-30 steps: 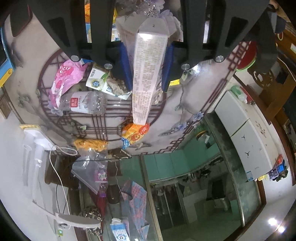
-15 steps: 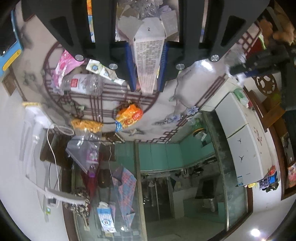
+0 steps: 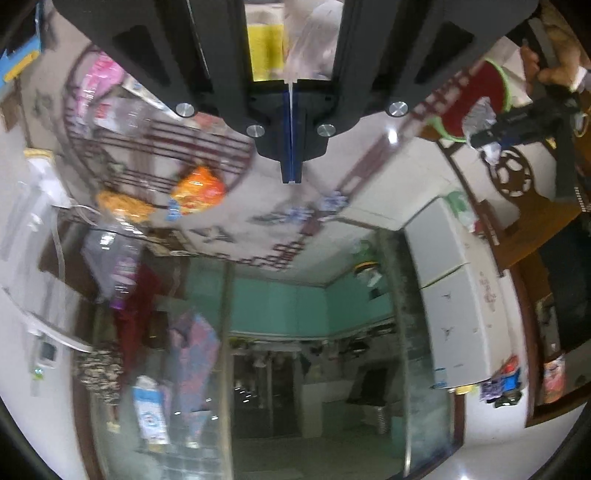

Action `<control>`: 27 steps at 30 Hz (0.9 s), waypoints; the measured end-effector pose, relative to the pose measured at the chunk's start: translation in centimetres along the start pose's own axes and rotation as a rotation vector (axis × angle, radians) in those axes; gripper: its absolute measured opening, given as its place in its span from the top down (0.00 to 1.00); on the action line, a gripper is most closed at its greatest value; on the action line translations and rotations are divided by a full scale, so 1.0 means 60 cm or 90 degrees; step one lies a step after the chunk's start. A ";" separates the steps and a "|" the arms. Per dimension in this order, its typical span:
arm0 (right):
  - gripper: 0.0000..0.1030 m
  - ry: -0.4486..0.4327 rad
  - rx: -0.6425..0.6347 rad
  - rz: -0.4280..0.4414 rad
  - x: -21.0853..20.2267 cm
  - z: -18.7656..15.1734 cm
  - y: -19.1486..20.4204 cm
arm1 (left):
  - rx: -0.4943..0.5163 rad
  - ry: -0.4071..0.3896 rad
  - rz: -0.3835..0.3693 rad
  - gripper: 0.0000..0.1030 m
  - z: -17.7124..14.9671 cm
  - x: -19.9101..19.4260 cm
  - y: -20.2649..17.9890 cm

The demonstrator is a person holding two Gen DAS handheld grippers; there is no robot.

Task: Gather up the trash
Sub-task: 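Carry the white paper to the red bucket and open the left gripper while the right drops the box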

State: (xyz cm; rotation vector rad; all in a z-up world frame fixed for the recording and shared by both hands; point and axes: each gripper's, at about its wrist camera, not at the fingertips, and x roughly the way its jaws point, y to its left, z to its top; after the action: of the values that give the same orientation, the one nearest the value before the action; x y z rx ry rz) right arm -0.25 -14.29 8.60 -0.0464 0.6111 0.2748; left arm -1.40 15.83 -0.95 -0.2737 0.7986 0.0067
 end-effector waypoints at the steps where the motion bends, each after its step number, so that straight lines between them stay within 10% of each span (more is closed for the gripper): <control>1: 1.00 0.002 -0.005 0.011 0.009 0.005 0.015 | -0.006 -0.001 0.020 0.50 -0.001 -0.002 0.017; 6: 0.99 0.035 -0.060 0.066 0.070 0.016 0.113 | -0.064 0.025 0.064 0.50 -0.009 0.006 0.102; 8: 0.67 0.083 -0.048 0.084 0.097 0.002 0.127 | -0.080 0.037 0.065 0.50 -0.017 0.008 0.124; 9: 0.29 0.109 -0.027 0.091 0.107 -0.013 0.125 | -0.079 0.037 0.068 0.50 -0.019 0.008 0.129; 11: 0.12 0.142 0.029 0.088 0.113 -0.051 0.114 | -0.076 0.036 0.072 0.50 -0.021 0.006 0.135; 18: 0.12 0.279 0.240 0.105 0.135 -0.195 0.060 | -0.069 0.038 0.028 0.49 -0.016 0.011 0.108; 27: 0.08 0.326 0.379 0.199 0.235 -0.181 0.114 | -0.085 0.043 0.030 0.49 -0.017 0.013 0.109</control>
State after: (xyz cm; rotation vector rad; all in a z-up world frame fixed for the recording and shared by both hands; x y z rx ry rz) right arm 2.89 -5.67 -8.10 0.5724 1.1927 0.3774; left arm -2.29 21.80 -3.72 -0.3825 0.8724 0.0955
